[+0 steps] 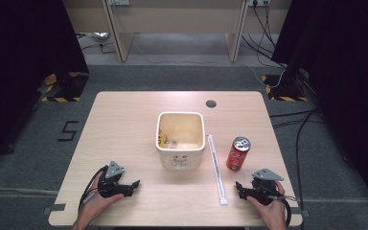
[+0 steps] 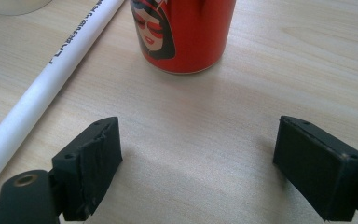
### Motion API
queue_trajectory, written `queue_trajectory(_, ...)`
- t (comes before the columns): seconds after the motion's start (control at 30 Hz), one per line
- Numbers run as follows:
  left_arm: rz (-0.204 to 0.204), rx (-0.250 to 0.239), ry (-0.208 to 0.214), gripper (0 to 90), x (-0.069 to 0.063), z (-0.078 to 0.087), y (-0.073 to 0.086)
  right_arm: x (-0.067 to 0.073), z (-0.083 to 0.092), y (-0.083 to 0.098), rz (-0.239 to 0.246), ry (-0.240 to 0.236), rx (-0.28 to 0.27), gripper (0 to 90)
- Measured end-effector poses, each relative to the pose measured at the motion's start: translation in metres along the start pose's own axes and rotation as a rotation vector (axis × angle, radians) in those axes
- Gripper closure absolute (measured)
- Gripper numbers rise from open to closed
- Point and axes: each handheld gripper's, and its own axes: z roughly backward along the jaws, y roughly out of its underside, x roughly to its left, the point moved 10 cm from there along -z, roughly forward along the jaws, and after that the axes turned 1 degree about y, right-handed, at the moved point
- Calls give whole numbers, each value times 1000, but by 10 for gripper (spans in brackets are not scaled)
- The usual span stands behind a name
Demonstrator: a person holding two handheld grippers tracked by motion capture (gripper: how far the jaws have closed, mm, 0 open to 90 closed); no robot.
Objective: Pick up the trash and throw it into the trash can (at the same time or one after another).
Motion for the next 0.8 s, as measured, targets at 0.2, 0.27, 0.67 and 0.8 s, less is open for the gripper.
queue_trajectory(0.2,0,0,0,136,0,0,0,0,2,-4,-4,2,-19,152)
queue_trajectory(0.27,0,0,0,136,0,0,0,0,4,-6,-1,2,-31,152)
queue_trajectory(0.67,1,0,-1,136,0,0,0,2,12,-18,7,-1,-72,152)
queue_trajectory(0.8,1,0,-1,136,0,0,0,3,17,-24,15,-4,-92,152)
